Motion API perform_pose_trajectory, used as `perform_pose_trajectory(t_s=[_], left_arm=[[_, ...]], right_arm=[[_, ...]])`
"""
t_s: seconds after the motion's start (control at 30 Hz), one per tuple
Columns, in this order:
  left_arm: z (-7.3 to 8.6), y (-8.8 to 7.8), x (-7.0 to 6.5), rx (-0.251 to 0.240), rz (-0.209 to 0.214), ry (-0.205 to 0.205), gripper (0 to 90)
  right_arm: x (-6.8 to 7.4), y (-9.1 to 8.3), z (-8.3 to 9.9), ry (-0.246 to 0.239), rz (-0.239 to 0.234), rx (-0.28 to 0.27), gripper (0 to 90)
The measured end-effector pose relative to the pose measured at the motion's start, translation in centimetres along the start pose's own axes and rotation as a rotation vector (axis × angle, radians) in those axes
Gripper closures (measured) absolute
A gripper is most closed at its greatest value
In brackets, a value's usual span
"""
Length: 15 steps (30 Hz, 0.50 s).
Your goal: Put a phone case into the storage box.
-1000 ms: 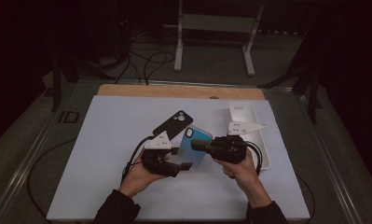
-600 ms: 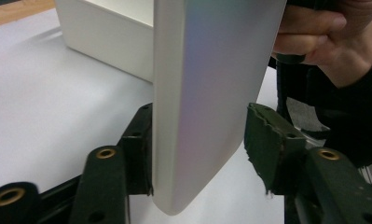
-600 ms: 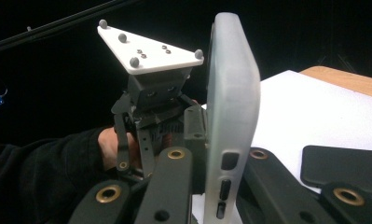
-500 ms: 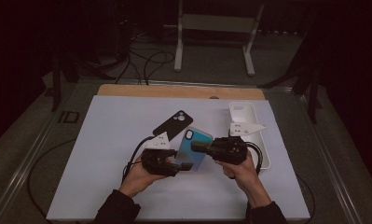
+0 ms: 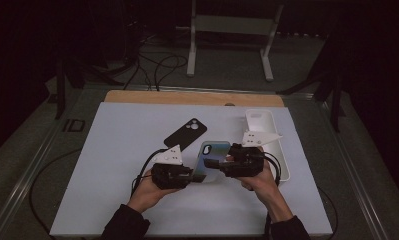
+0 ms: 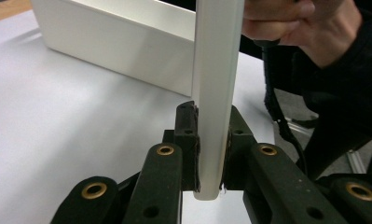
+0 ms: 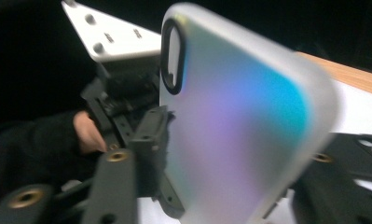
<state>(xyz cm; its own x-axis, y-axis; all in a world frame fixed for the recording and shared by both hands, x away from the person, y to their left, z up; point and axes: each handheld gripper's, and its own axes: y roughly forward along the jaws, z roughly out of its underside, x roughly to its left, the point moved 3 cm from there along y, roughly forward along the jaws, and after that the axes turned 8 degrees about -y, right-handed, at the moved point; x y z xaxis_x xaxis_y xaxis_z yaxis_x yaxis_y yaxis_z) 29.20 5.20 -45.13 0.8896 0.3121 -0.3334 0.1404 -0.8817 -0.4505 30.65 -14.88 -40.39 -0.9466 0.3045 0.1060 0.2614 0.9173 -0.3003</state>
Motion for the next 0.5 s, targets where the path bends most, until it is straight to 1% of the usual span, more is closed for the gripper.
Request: perform_pose_trajectory(t_s=[0.03,0.07,0.1,0.13,0.17,0.2,0.23,0.27,0.33,0.4,0.5], left_arm=[[0.00,0.00,0.00,0.000,0.000,0.000,80.8],[-0.05,-0.11,0.10,-0.003,-0.016,-0.003,80.8],[-0.06,-0.16,0.13,-0.005,-0.024,-0.005,80.8],[-0.09,-0.21,0.17,-0.008,-0.035,-0.003,80.8],[-0.10,-0.27,0.18,-0.010,-0.046,-0.006,80.8],[-0.12,-0.33,0.22,-0.014,-0.063,-0.011,80.9],[-0.12,-0.38,0.29,-0.013,-0.074,-0.012,80.9],[-0.11,-0.43,0.36,-0.012,-0.087,-0.011,80.9],[-0.05,-0.52,0.46,-0.010,-0.104,-0.016,80.9],[0.02,-0.57,0.54,-0.016,-0.118,-0.019,80.8],[0.07,-0.60,0.64,-0.025,-0.152,-0.022,80.9]], right_arm=[[0.00,0.00,0.00,0.000,0.000,0.000,44.6],[0.11,0.11,0.03,-0.008,0.012,0.016,41.0],[0.24,0.26,0.06,-0.018,0.038,0.035,34.6],[0.23,0.32,0.06,-0.023,0.064,0.041,28.5],[0.23,0.32,0.06,-0.023,0.064,0.041,28.5],[0.16,0.29,0.04,-0.020,0.095,0.045,20.8],[0.16,0.29,0.04,-0.020,0.095,0.045,20.8],[0.13,0.27,0.03,-0.015,0.112,0.051,17.0],[0.08,0.22,0.04,-0.015,0.139,0.057,13.8],[0.10,0.17,0.03,-0.015,0.161,0.062,11.9],[0.06,0.13,-0.03,-0.007,0.192,0.068,9.9]])
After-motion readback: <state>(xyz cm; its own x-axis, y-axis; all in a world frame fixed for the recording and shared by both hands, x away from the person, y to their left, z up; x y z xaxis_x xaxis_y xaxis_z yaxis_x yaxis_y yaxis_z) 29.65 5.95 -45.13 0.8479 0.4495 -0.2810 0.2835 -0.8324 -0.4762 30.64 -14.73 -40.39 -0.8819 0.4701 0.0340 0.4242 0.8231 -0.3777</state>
